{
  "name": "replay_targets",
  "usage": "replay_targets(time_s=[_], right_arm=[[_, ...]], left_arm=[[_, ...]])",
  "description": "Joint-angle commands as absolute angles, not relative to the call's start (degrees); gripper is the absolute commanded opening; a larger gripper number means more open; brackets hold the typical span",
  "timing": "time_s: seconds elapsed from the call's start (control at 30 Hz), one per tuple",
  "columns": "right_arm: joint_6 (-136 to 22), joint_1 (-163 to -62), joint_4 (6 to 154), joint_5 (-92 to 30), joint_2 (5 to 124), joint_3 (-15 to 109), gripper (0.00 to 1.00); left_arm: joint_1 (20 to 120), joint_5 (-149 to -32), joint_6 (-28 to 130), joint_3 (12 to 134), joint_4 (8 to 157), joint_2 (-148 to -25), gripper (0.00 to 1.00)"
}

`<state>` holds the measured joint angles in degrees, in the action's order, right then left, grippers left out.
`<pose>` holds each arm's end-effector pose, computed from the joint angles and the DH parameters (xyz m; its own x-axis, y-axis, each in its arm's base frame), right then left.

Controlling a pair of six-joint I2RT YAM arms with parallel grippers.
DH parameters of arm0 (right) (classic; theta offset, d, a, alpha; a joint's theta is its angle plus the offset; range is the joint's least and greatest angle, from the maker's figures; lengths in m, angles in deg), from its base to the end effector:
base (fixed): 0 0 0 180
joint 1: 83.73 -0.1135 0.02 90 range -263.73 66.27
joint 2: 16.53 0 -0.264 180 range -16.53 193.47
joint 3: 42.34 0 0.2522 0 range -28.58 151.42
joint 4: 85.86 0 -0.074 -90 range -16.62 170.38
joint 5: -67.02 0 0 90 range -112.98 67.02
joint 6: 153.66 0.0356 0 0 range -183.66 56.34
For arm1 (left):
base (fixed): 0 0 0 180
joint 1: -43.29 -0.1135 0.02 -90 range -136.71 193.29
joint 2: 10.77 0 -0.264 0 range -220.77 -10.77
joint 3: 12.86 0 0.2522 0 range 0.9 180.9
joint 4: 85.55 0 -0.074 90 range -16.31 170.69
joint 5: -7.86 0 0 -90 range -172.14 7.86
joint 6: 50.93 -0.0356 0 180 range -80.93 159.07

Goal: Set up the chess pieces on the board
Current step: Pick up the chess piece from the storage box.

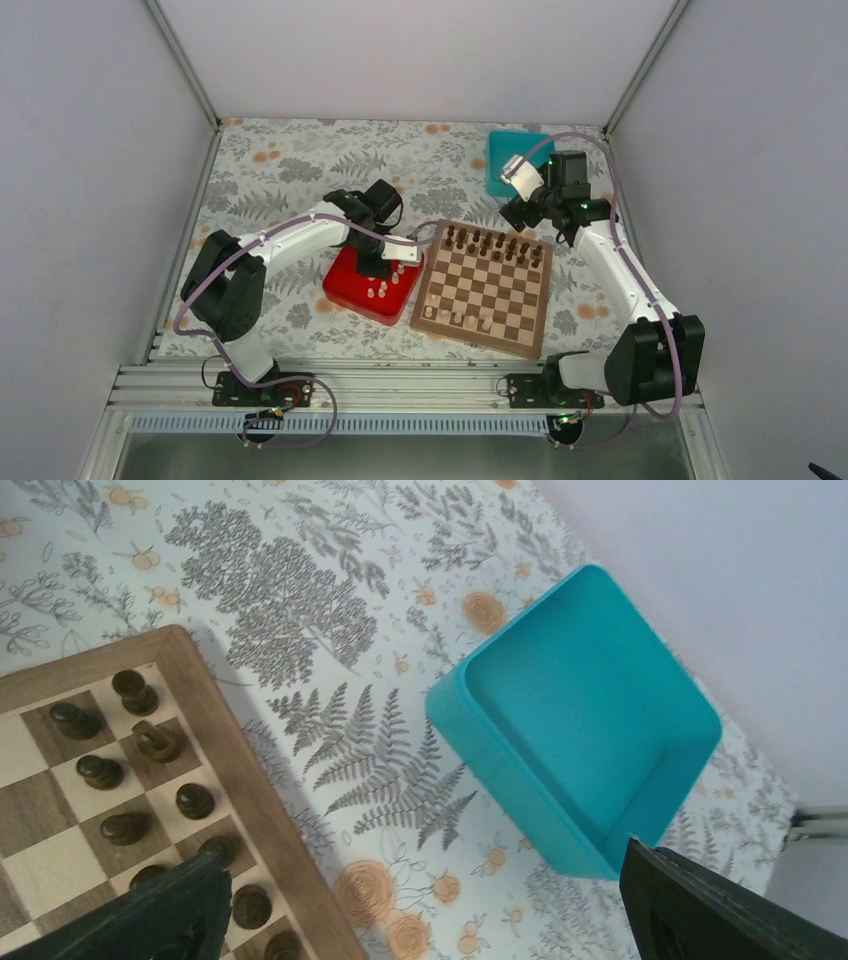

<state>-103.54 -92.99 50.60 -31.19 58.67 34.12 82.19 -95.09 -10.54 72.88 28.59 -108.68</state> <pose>0.2810 0.0510 0.3008 -0.3406 -0.6985 -0.6294 -0.6280 0.6672 -0.4007 0.2482 -0.2106 0.2155 0.0003 0.9535 -0.3014 0.9999 0.0047 0.0159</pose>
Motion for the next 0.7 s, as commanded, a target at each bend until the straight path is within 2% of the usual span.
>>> replay_targets(time_s=[0.0,0.07,0.27,0.33,0.4,0.67], right_arm=[[-101.5,-92.0,53.3,-33.7,56.8,30.4,1.0],[-101.1,-91.8,53.8,-34.0,56.7,29.8,1.0],[-101.0,-91.6,54.5,-35.2,56.8,29.1,1.0],[-100.9,-91.7,54.6,-35.1,56.7,28.9,1.0],[-101.0,-91.7,54.6,-35.0,56.6,28.9,1.0],[-101.1,-91.6,54.6,-35.5,55.9,28.6,1.0]], left_arm=[[84.2,-92.4,-10.7,72.3,26.9,-108.5,0.42],[84.8,-92.3,-10.2,72.1,27.2,-108.9,0.34],[85.6,-92.1,-9.4,72.6,28.5,-110.3,0.34],[85.8,-91.9,-9.1,73.1,29.0,-111.0,0.36],[86.1,-91.1,-8.7,73.2,29.9,-111.5,0.46],[86.3,-90.2,-8.5,73.9,32.2,-112.5,0.46]])
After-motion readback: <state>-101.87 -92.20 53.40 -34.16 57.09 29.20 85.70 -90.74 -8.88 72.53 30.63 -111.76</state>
